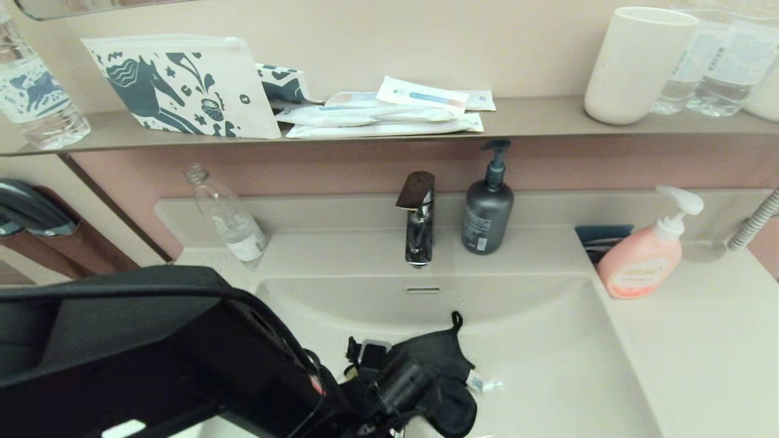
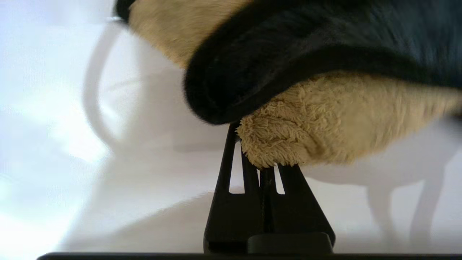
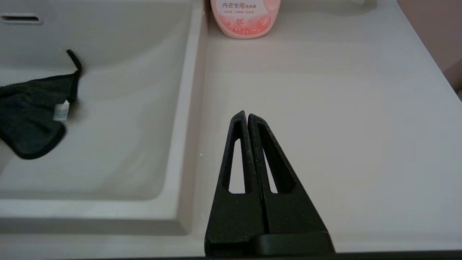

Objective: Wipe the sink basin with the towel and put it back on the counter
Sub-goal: Wipe the sink

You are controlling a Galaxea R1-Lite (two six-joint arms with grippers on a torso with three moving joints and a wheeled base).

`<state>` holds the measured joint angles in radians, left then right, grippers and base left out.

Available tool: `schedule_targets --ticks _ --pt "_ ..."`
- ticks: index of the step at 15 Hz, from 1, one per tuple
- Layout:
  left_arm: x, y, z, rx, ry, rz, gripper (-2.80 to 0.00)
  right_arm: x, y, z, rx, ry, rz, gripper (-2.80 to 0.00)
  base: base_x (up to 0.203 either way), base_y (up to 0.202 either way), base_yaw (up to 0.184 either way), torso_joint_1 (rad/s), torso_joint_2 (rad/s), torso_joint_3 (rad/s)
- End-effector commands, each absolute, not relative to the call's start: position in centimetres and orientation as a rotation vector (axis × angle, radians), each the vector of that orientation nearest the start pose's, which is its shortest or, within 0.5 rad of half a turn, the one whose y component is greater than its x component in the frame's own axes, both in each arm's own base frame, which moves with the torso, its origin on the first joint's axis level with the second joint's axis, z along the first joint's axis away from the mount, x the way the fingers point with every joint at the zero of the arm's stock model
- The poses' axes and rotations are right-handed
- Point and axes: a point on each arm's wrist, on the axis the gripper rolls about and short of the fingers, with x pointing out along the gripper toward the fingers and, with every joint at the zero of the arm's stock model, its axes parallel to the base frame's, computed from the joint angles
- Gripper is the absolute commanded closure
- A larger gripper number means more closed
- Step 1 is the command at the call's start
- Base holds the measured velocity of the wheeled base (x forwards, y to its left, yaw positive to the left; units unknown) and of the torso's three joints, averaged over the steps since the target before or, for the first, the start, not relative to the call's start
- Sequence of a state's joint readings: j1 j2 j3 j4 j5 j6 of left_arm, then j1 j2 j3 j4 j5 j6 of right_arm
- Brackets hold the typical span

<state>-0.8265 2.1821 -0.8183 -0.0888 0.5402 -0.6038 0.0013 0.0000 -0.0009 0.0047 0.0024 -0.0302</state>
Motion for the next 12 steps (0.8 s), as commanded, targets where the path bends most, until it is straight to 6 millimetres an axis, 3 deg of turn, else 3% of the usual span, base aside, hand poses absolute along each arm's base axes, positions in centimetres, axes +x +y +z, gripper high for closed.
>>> schedule_targets --ticks 1,4,12 --pt "24.9 -20.7 -0.5 0.249 0.916 0.054 0.00 -2.3 0.0 7.5 -0.031 0.006 0.005 0.00 0.000 0.000 0.000 0.000 0.00 0.000" --pt "26.5 -20.3 -0.1 0.260 0.866 0.038 0.00 -2.3 0.0 7.5 -0.031 0.005 0.005 0.00 0.000 0.000 0.000 0.000 0.00 0.000" --pt "28.5 -23.3 2.2 0.197 0.755 -0.016 0.00 -2.3 0.0 7.5 -0.031 0.006 0.005 0.00 0.000 0.000 0.000 0.000 0.00 0.000"
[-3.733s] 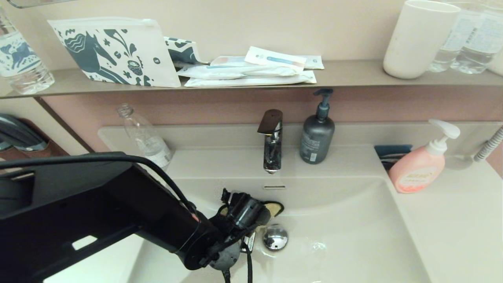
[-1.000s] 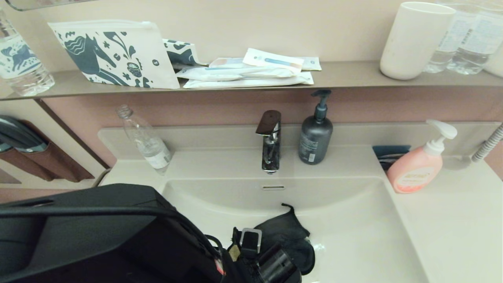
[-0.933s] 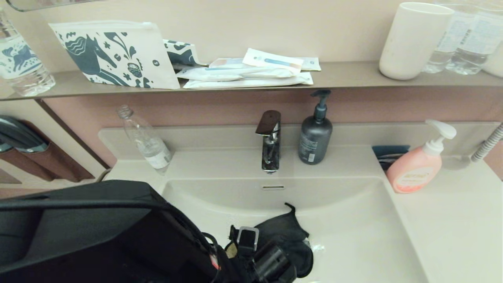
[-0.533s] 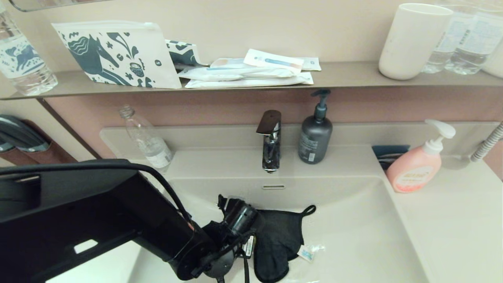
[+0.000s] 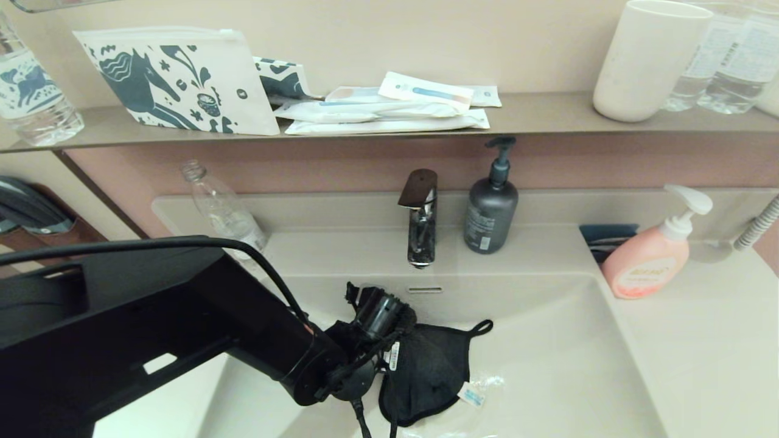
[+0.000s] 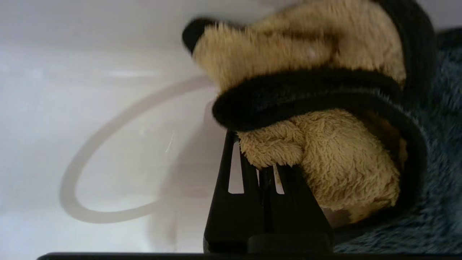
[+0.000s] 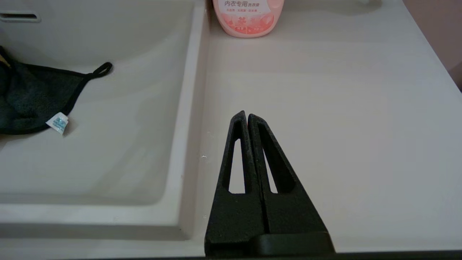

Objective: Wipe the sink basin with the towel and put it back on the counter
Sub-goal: Wipe the sink

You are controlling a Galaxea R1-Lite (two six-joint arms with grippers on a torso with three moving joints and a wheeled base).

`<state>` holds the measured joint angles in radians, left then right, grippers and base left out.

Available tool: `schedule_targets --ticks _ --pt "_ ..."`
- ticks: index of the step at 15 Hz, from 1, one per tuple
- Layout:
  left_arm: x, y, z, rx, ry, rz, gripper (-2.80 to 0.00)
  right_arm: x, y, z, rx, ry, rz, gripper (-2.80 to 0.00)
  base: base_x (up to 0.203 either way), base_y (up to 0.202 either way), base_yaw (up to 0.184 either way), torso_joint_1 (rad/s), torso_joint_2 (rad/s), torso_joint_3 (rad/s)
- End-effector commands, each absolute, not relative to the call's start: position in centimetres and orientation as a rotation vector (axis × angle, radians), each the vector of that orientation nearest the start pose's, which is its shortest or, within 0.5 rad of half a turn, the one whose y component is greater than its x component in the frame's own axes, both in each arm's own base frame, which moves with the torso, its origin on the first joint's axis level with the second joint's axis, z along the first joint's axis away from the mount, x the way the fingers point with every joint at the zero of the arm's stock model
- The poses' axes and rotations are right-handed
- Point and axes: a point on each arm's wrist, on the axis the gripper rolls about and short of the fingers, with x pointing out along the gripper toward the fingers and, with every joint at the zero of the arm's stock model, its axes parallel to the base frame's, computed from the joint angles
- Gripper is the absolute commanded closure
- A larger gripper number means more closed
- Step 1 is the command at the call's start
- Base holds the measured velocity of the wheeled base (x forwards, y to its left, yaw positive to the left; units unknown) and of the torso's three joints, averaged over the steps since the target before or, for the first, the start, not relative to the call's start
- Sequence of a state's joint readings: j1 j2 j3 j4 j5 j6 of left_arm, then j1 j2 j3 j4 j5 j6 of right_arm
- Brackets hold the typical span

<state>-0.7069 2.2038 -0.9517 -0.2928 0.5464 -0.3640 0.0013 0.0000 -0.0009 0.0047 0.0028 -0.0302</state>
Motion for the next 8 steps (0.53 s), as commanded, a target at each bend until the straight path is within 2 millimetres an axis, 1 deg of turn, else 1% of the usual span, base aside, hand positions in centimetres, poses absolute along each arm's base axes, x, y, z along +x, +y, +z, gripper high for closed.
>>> schedule_targets --ticks 1,4,6,8 --pt "28.4 -24.3 2.7 0.178 0.732 -0.036 0.00 -2.3 0.0 7.5 -0.031 0.005 0.005 0.00 0.000 0.000 0.000 0.000 0.00 0.000" --pt "27.4 -25.8 3.5 0.148 0.703 -0.055 0.00 -2.3 0.0 7.5 -0.031 0.006 0.005 0.00 0.000 0.000 0.000 0.000 0.00 0.000" --pt "26.9 -26.3 3.8 0.134 0.707 -0.056 0.00 -2.3 0.0 7.5 -0.031 0.006 0.005 0.00 0.000 0.000 0.000 0.000 0.00 0.000" --pt "26.8 -26.7 4.2 0.101 0.719 -0.043 0.00 -2.3 0.0 7.5 -0.031 0.006 0.005 0.00 0.000 0.000 0.000 0.000 0.00 0.000"
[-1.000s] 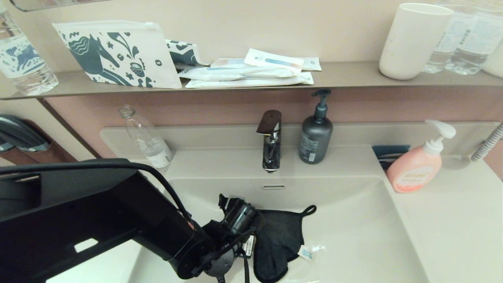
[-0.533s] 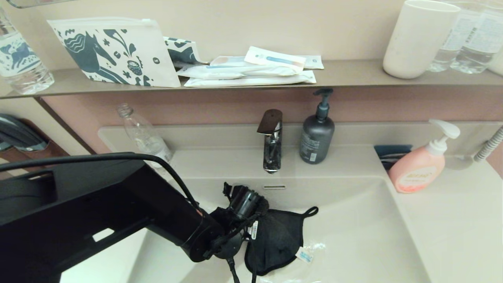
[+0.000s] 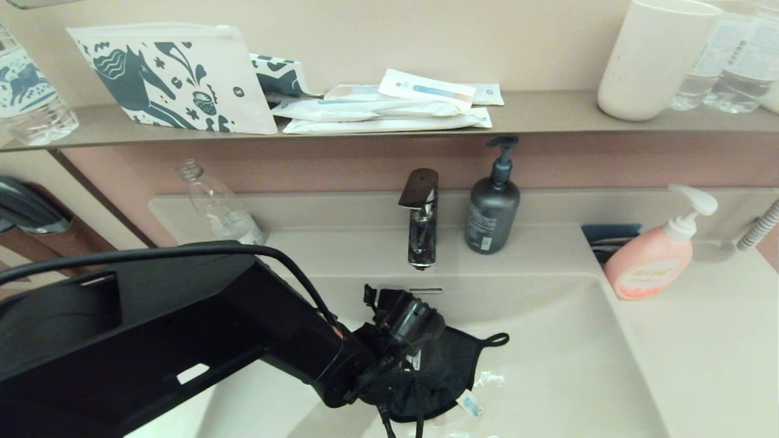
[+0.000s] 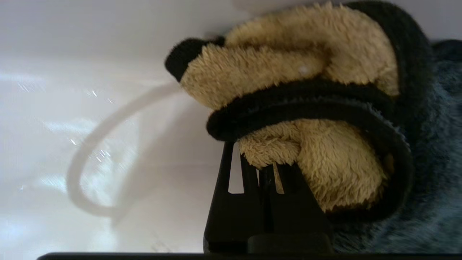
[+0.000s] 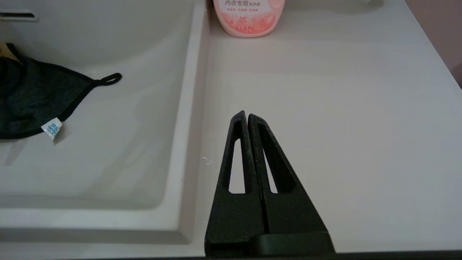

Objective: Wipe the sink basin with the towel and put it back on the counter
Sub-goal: Wipe the sink

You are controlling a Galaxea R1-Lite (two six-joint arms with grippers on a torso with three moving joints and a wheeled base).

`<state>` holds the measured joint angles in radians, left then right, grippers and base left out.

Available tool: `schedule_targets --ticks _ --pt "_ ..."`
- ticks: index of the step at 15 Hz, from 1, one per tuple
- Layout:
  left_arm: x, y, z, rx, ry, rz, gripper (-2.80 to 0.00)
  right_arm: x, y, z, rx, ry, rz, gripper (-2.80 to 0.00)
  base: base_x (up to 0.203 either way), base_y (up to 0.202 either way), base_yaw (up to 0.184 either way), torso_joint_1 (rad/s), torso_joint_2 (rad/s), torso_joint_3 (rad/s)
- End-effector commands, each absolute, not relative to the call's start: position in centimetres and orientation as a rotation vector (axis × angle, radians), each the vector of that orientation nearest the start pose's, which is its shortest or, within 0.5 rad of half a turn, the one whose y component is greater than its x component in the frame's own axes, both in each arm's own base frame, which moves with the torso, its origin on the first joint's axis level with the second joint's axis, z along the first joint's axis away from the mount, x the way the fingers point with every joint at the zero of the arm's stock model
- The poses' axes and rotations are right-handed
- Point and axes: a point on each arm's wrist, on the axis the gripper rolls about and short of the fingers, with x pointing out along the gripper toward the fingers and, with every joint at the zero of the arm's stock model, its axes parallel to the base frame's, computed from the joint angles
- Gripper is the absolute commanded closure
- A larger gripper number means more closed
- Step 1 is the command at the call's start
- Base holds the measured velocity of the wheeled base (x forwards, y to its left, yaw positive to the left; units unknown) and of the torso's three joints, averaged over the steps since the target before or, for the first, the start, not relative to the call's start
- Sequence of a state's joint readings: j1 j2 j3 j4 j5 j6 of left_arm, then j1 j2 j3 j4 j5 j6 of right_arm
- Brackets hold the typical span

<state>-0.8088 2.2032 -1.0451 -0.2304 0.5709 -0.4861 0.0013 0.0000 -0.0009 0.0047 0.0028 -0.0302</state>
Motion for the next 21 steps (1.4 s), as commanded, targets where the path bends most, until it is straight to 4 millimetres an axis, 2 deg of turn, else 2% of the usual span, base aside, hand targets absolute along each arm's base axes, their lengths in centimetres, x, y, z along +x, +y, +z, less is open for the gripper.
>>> schedule_targets --ticks 1,5,11,16,19,21 --pt "26.7 -27.0 4.6 0.076 0.724 -0.036 0.00 -2.3 0.0 7.5 -0.031 0.005 0.005 0.00 0.000 0.000 0.000 0.000 0.00 0.000" --pt "26.0 -29.2 5.5 0.019 0.728 -0.052 0.00 -2.3 0.0 7.5 -0.031 0.006 0.005 0.00 0.000 0.000 0.000 0.000 0.00 0.000" --pt "25.3 -31.6 3.4 -0.002 0.726 -0.049 0.00 -2.3 0.0 7.5 -0.031 0.005 0.005 0.00 0.000 0.000 0.000 0.000 0.00 0.000" --pt "25.5 -33.1 3.0 -0.013 0.714 -0.063 0.00 -2.3 0.0 7.5 -0.031 0.006 0.005 0.00 0.000 0.000 0.000 0.000 0.00 0.000" --pt "24.6 -34.2 2.3 0.004 0.726 -0.099 0.00 -2.3 0.0 7.5 -0.031 0.006 0.005 0.00 0.000 0.000 0.000 0.000 0.00 0.000" --pt "24.3 -35.3 2.8 -0.007 0.717 -0.122 0.00 -2.3 0.0 7.5 -0.031 0.005 0.005 0.00 0.000 0.000 0.000 0.000 0.00 0.000"
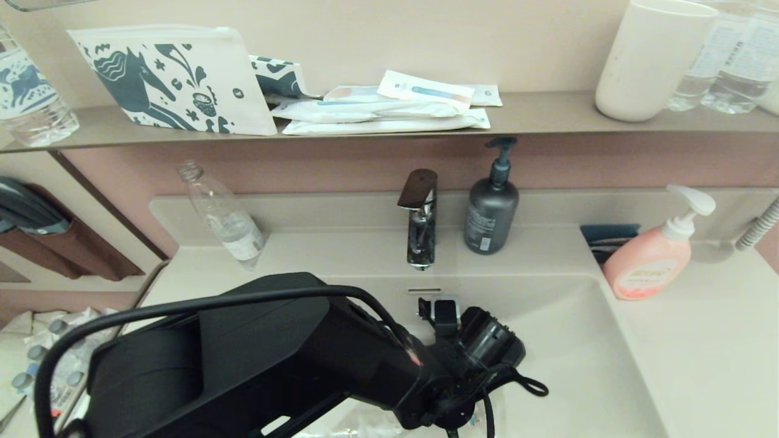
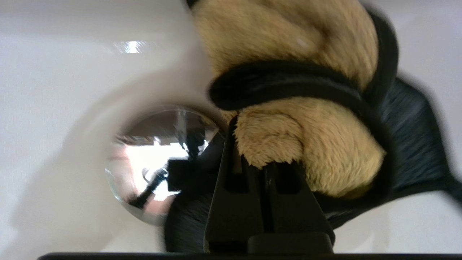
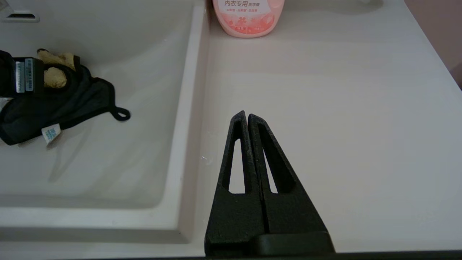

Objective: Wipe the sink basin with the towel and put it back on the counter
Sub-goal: Wipe the sink

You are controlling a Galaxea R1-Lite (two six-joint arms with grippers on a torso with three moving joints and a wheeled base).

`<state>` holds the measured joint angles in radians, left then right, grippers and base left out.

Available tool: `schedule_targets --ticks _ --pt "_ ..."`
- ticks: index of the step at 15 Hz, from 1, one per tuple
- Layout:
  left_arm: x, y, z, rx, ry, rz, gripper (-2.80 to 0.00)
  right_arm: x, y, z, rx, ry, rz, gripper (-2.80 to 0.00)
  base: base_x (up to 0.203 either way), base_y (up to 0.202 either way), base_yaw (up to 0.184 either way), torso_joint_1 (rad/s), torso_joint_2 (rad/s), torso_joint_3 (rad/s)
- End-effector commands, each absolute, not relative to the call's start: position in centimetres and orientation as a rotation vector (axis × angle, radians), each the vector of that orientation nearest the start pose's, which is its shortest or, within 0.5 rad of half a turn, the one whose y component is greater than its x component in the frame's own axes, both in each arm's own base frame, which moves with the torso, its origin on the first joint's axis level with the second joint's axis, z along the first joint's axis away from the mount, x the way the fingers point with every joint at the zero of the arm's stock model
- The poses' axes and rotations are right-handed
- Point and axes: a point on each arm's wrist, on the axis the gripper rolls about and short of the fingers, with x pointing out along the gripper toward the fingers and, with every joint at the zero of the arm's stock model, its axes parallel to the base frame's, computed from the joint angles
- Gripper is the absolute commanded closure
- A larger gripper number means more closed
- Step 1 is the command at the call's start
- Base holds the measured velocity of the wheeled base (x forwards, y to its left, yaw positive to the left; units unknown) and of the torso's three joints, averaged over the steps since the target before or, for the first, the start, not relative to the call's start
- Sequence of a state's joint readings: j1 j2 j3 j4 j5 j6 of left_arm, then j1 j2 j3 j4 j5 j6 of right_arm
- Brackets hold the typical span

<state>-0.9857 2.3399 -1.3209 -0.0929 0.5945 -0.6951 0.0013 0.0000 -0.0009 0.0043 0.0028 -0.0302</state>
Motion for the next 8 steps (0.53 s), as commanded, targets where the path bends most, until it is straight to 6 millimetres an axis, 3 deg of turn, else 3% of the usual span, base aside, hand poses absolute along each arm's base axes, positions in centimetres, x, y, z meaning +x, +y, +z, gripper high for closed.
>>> schedule_targets --ticks 1,5,8 --pt "24.2 -35.7 3.2 -0.014 0.718 -0.125 0.00 -2.3 0.0 7.5 -0.031 0.005 0.005 0.00 0.000 0.000 0.000 0.000 0.00 0.000" --pt "22.6 -37.6 3.5 -0.008 0.766 -0.126 0.00 -2.3 0.0 7.5 -0.031 0.006 0.005 0.00 0.000 0.000 0.000 0.000 0.00 0.000" --pt "21.0 -37.9 2.8 0.030 0.800 -0.131 0.00 -2.3 0.0 7.5 -0.031 0.005 0.005 0.00 0.000 0.000 0.000 0.000 0.00 0.000"
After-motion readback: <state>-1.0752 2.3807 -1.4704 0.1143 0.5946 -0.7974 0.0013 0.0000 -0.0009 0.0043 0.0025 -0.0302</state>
